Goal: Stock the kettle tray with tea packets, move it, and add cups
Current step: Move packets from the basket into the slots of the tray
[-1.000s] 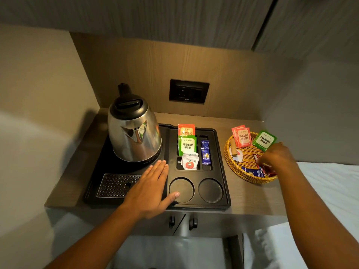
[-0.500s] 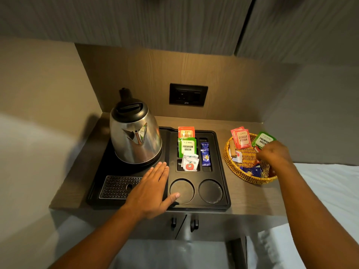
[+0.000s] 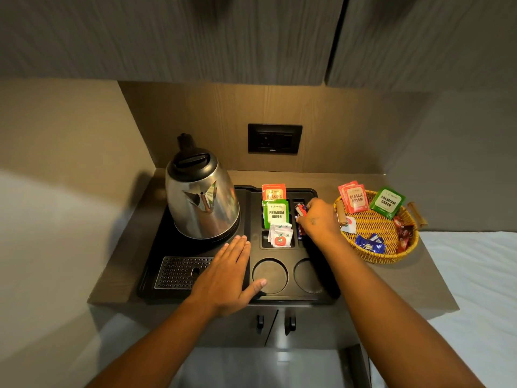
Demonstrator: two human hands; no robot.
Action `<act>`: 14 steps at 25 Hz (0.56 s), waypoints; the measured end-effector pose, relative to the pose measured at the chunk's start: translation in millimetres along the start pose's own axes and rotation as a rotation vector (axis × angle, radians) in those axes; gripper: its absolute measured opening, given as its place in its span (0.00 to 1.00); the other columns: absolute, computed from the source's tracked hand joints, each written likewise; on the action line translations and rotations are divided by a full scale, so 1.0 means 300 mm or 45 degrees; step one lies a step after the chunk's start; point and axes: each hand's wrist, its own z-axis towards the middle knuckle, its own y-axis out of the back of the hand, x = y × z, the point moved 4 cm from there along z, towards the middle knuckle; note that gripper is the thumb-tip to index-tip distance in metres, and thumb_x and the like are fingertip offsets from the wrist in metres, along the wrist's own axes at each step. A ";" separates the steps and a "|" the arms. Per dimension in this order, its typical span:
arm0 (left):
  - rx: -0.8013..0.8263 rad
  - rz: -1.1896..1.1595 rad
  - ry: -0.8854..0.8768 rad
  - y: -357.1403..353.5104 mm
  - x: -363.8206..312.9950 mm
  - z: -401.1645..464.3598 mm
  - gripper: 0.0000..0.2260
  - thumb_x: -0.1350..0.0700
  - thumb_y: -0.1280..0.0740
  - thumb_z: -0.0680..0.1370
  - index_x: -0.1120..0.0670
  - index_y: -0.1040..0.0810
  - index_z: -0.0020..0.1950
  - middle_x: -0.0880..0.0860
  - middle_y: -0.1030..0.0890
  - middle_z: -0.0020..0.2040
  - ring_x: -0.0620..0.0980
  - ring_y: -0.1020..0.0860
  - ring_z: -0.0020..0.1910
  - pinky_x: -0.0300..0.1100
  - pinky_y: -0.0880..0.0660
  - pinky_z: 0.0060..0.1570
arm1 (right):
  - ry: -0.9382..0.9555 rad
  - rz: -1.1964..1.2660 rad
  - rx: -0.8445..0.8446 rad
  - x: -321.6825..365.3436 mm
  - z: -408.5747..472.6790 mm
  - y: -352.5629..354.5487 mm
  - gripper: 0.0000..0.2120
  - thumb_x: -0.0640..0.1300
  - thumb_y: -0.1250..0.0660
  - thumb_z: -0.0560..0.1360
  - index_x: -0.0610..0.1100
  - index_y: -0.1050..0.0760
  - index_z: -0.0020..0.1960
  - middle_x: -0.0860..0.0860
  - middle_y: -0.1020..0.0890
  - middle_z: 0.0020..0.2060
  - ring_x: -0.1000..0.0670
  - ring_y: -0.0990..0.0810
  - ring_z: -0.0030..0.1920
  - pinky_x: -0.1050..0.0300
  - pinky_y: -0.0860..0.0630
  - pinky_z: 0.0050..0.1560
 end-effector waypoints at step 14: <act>-0.693 -0.331 0.278 0.124 0.113 -0.135 0.14 0.48 0.36 0.76 0.56 0.22 0.54 0.53 0.21 0.52 0.52 0.24 0.53 0.46 0.23 0.49 | 0.011 -0.186 -0.180 -0.145 -0.178 0.022 0.12 0.47 0.33 0.75 0.38 0.20 0.45 0.41 0.18 0.39 0.41 0.20 0.38 0.56 0.30 0.33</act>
